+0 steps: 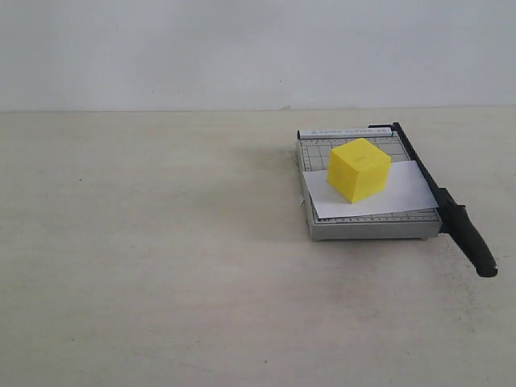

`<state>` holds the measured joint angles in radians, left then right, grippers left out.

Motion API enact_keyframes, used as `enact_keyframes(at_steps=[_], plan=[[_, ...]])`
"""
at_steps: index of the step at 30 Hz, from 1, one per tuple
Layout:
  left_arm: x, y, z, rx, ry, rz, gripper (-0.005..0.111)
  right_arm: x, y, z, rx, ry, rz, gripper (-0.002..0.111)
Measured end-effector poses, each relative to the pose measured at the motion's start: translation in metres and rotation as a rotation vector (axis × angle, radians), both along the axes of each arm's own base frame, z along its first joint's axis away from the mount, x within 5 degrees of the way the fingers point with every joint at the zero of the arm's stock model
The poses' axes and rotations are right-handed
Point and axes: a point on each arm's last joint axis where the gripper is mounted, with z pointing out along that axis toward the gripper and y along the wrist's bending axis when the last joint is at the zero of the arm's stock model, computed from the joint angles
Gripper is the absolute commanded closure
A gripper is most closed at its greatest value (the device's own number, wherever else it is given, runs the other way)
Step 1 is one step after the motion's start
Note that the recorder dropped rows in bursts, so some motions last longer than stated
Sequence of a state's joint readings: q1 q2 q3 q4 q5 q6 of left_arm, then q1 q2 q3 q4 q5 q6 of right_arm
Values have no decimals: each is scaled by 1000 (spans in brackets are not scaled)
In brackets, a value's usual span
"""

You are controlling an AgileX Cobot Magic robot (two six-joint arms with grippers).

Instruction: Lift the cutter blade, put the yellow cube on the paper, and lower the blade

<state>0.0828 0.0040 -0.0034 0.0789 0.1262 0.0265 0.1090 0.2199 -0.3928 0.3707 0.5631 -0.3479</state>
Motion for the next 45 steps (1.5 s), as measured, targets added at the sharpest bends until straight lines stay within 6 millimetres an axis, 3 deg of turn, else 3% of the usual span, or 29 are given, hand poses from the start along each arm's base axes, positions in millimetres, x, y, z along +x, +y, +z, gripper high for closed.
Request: enact_keyframes(at_steps=[6,21,36,45], plan=[[0,0,0,0,0,0,102,-29,-3,-3,26,-156,2,109],[0,0,0,0,0,0,102,-30,-3,-5,31,-171,-3,109],[0,0,0,0,0,0,102,2,-13,-76,115,-198,-162,109],[0,0,0,0,0,0,102,3,-15,-81,153,-200,-189,109]])
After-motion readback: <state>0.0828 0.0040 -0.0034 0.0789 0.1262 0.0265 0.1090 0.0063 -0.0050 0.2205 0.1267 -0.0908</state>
